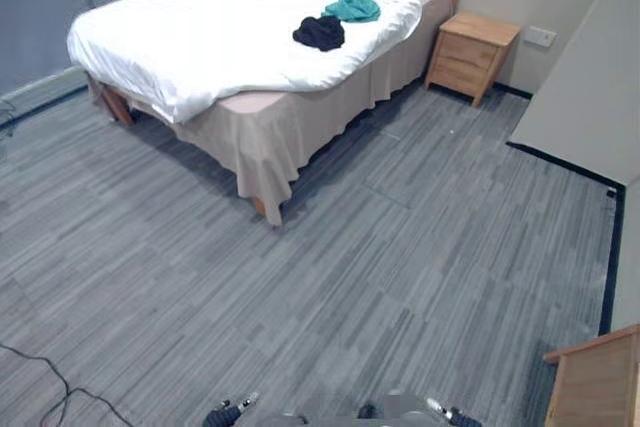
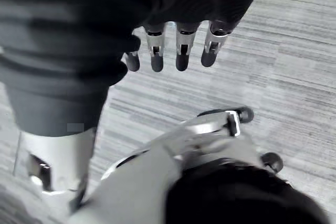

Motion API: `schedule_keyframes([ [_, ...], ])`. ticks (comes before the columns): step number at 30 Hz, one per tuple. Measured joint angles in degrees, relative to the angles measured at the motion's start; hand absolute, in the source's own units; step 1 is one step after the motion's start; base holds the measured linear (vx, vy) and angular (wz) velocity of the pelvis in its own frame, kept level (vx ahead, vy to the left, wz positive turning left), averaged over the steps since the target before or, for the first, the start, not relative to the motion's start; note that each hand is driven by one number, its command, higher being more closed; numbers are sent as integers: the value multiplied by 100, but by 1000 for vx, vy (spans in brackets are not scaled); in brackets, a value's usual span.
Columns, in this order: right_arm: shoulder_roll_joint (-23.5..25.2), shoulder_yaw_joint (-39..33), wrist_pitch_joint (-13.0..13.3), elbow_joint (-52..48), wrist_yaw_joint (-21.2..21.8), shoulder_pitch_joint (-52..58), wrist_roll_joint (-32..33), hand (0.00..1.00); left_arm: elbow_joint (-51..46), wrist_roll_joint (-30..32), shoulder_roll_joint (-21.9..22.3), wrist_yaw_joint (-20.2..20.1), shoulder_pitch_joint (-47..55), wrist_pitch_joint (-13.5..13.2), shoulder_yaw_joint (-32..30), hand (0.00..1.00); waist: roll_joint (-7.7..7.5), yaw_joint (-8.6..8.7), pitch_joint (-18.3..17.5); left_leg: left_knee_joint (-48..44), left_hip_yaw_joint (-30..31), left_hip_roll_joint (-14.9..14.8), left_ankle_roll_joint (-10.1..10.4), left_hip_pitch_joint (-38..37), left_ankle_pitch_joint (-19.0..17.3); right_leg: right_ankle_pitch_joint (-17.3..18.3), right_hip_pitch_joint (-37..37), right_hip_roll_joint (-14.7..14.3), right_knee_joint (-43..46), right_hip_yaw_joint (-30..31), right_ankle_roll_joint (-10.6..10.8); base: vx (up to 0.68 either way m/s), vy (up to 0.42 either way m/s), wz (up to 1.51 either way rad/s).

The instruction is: Tidy the bed and pick cloth on bed and put in laundry

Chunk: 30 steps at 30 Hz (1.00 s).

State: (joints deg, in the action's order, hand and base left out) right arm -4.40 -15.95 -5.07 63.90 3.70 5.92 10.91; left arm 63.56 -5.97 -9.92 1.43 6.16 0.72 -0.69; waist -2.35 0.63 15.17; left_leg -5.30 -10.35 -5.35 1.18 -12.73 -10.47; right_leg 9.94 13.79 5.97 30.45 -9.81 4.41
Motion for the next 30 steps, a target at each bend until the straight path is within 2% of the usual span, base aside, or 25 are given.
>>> schedule_keyframes([
  [1, 1, 3, 1, -3, -1, 15, 71, 0, -2, 22, -10, -21, -9, 7, -2, 0, 4, 12, 22, -7, 32, -150, 139, 12, -86, -503, -57, -67, -1460, -49, 65, 292, -178, 15],
  [2, 10, 6, 2, -4, 1, 29, 136, 0, -3, 38, -28, -22, -15, 11, -1, 0, -28, 10, 33, -25, 48, -183, 205, 13, -132, -773, -48, -48, -2047, -57, 163, 395, -261, 6],
  [3, 69, -5, -24, -3, 0, 37, 243, 0, -3, 75, -88, -15, -48, 28, -9, 0, -120, 8, 108, -140, 67, -192, 303, 14, -279, -964, 78, 135, -2497, -57, 241, 290, -229, 5],
  [5, 141, -222, -68, -1, 0, 158, 264, 0, 1, 118, -72, 1, -46, 70, -77, 0, -130, 21, 139, -293, 103, -235, 483, -231, -624, -961, 154, 367, -2325, -6, 248, 474, -371, 11],
  [6, 113, -407, -108, -1, 7, 239, 258, 0, 1, 165, 50, 13, -41, 59, -208, 0, 7, 27, 170, -303, 146, -387, 490, -518, -856, -1276, 209, 357, -1804, -25, 94, 566, -404, 11],
  [7, 38, -411, -117, -6, 11, 263, 248, 0, 4, 189, 134, 12, -36, 59, -223, 0, 95, 83, 128, -290, 158, -560, 416, -635, -965, -1266, 274, 232, -1444, -82, 92, 586, -383, 19],
  [8, 2, -404, -144, -4, 5, 321, 205, 0, 4, 210, 219, 8, 57, 19, -227, 0, 335, 170, -18, -337, 203, -803, 29, -755, -1149, -1082, 434, 8, -915, -206, -120, 622, -348, 7],
  [9, -70, -462, -146, 29, 19, 311, 119, 0, -1, 200, 284, -3, 39, -35, -254, 0, 512, 162, -52, -1277, 298, -946, 223, -549, -910, -907, 455, -180, -640, -274, -426, 625, -352, -12],
  [10, -86, -461, -149, 38, 16, 287, 82, 0, -8, 195, 295, -13, 44, -85, -304, 0, 518, 159, -50, -1840, 258, -1039, 281, -339, -679, -815, 412, -256, -590, -274, -558, 623, -375, -41],
  [12, -128, -365, -127, 40, 20, 270, -72, 0, -3, 186, 320, -13, 61, -139, -396, 0, 538, 177, -19, -3662, 321, -1492, 359, 405, 593, -514, -138, -631, -867, -281, -779, 589, -351, -31],
  [13, -147, -345, -117, 61, 21, 264, -107, 0, -7, 181, 321, -20, 51, -162, -400, 0, 566, 176, 1, -4228, 324, -1611, 344, 617, 540, -491, -333, -742, -1020, -274, -817, 697, -296, -15],
  [14, -166, -305, -101, 136, 17, 219, -224, 0, -43, 160, 308, -22, 51, -226, -433, 0, 607, 169, 31, -5163, 322, -1688, 297, 1020, 316, -452, -844, -900, -1377, -231, -881, 563, -213, -8],
  [15, -172, -219, -88, 193, 11, 191, -267, 0, -93, 148, 287, -26, 63, -244, -470, 0, 487, 152, 89, -5462, 294, -1593, 364, 1269, 116, -414, -1203, -939, -1617, -198, -935, 658, -219, -2],
  [17, -207, -148, 26, 268, 14, 105, -278, 0, -273, 134, 282, -41, 68, -318, -492, 0, 428, 54, 108, -5238, 190, -1147, 252, 1837, -180, -347, -1750, -936, -2009, -144, -968, 445, -105, -9],
  [18, -269, -148, 59, 268, 23, 48, -291, 0, -359, 94, 342, -52, 74, -373, -530, 0, 444, -61, 117, -4662, 56, -829, 159, 2190, -239, -277, -1989, -915, -2182, -48, -945, 444, -33, -41],
  [19, -283, -152, 145, 261, 40, -38, -358, 0, -374, 41, 399, -53, 64, -394, -599, 0, 444, -168, 125, -3800, -235, -563, 165, 2457, -231, -218, -2185, -857, -2282, 22, -953, 444, -2, -46],
  [20, -280, -154, 181, 252, 54, -90, -402, 0, -383, 16, 410, -45, 70, -398, -628, 0, 429, -187, 131, -3225, -446, -444, 201, 2518, -198, -193, -2289, -811, -2317, 20, -945, 447, 36, -26],
  [21, -277, -171, 256, 185, 111, -141, -498, 0, -394, -5, 414, -30, 99, -392, -624, 0, 416, -181, 140, -1920, -1031, -278, 360, 2482, 15, -86, -2570, -762, -2480, -20, -878, 583, 88, 9],
  [22, -281, -179, 286, 78, 184, -156, -547, 0, -452, -8, 438, -19, 143, -387, -622, 0, 463, -173, 150, -816, -1651, -198, 373, 2487, 337, 2, -2953, -785, -2759, -131, -775, 607, 107, 25],
  [24, -290, -167, 295, 10, 228, -140, -579, 0, -454, -7, 481, -14, 159, -365, -623, 0, 486, -177, 151, -387, -2336, -216, 322, 2725, 433, 162, -3485, -841, -3074, -284, -561, 637, 169, 40],
  [26, -287, -101, 301, -16, 227, -165, -577, 0, -461, -43, 465, 11, 161, -334, -630, 0, 484, -299, 136, -359, -2791, -261, 177, 2904, 419, 466, -3832, -807, -3145, -375, -388, 652, 186, 21],
  [27, -273, -97, 293, -15, 224, -196, -577, 0, -456, -69, 451, 24, 149, -264, -643, 0, 387, -360, 83, -611, -2918, -173, -565, 2899, 899, 661, -3870, -606, -2913, -434, -239, 558, 148, 8],
  [28, -280, -75, 292, -27, 232, -261, -579, 0, -446, -66, 445, 42, 123, -206, -667, 0, 361, -351, 71, -681, -2931, -112, -680, 2920, 998, 708, -3735, -539, -2568, -452, -159, 723, 234, 26],
  [29, -256, -29, 287, -17, 269, -425, -618, 0, -438, -69, 394, 111, 117, -119, -685, 0, 250, -311, 47, -628, -2952, 127, -831, 2843, 1017, 792, -3232, -133, -1318, -526, 128, 702, 289, 33],
  [30, -177, 45, 289, -4, 311, -538, -741, 0, -429, -69, 332, 138, 128, -90, -802, 0, 84, -316, 43, -609, -2995, 367, -1088, 2644, 931, 644, -2674, 305, 229, -523, 646, 679, 315, 31],
])
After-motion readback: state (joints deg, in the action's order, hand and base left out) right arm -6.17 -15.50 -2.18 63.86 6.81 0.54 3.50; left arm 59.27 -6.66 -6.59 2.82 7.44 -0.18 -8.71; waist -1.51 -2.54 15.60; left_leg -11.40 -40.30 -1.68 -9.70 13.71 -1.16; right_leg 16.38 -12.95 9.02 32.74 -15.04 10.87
